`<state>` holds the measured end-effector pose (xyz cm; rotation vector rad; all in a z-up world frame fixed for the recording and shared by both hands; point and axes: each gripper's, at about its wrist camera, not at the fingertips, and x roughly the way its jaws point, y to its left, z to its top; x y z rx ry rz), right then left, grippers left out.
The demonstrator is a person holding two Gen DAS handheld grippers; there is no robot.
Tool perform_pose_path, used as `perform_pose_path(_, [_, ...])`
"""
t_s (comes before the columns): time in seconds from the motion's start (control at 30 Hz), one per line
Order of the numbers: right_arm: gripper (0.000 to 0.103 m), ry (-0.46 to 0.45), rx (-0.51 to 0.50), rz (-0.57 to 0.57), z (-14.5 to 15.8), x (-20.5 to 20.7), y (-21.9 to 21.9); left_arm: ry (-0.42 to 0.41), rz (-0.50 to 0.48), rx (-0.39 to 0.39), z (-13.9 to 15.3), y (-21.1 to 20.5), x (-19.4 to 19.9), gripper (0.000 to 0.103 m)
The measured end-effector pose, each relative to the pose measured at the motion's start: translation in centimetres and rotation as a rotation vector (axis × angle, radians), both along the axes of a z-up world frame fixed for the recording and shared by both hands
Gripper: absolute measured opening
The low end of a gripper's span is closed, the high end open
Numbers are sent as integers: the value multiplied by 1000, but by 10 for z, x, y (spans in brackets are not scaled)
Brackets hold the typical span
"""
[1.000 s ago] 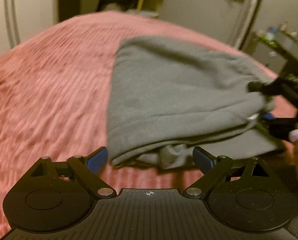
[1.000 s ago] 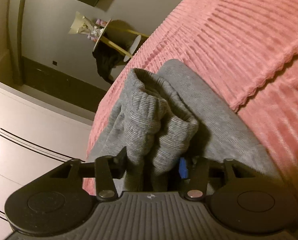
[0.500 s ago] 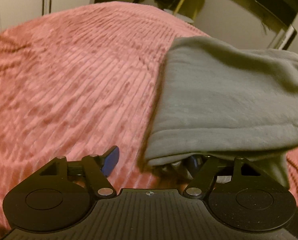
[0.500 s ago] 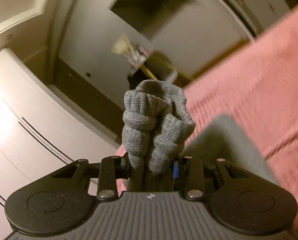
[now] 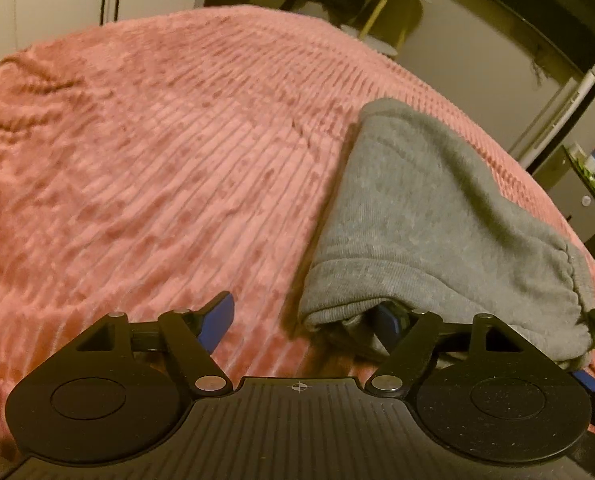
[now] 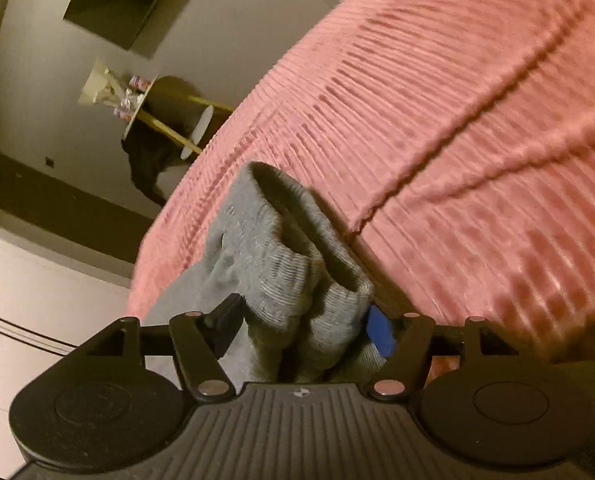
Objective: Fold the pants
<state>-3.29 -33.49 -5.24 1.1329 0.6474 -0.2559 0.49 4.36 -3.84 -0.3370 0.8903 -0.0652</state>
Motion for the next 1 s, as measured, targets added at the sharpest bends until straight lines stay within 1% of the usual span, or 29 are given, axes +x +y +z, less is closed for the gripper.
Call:
perform_pose_path(0.03, [66,3,-13,-5,2,-4,-3,-7,-1,6,2,-1,-2,78])
perform_pose_path(0.1, [66,-4,-90,-19,11,-13,-7,-15,2,18,4,-1,-3,78])
perform_pose_path(0.17, [66,-19,-223,-32,27,-21,-9,-16,9,21,6,-1,-5,79])
perform_pose_path(0.23, [67,-62,-347,-20,39,-27,-6,-20,10,27,6,-1,-5,79])
perform_pose_path(0.27, [69,-97,-387,-2,47,-28,1,-22,10,32,6,-2,-5,79])
perform_pose_path(0.33, [70,-177,-443,61,58,-28,6,-22,10,39,7,-3,-5,79])
perform_pose_path(0.43, [70,-224,-493,147,65,-21,21,-19,12,34,7,-3,-5,79])
perform_pose_path(0.5, [70,-216,-532,194,65,-13,35,-19,18,25,9,-1,-7,79])
perform_pose_path(0.6, [70,-169,-607,277,62,1,53,-34,35,9,16,3,-14,79])
perform_pose_path(0.67, [65,-118,-626,329,56,10,59,-76,63,3,25,8,-21,80])
perform_pose_path(0.73, [65,-99,-624,356,53,13,60,-139,87,19,38,11,-26,88])
perform_pose_path(0.77, [62,-89,-634,364,54,14,59,-165,83,35,44,10,-25,89])
perform_pose_path(0.83, [57,-89,-658,387,57,17,59,-184,46,67,51,3,-16,90])
perform_pose_path(0.87, [53,-91,-666,399,55,18,59,-181,20,80,53,-3,-9,90])
perform_pose_path(0.93, [47,-90,-680,421,55,17,59,-172,-25,88,52,-14,5,90])
perform_pose_path(1.0, [44,-61,-706,449,54,17,60,-141,-58,100,44,-25,18,89])
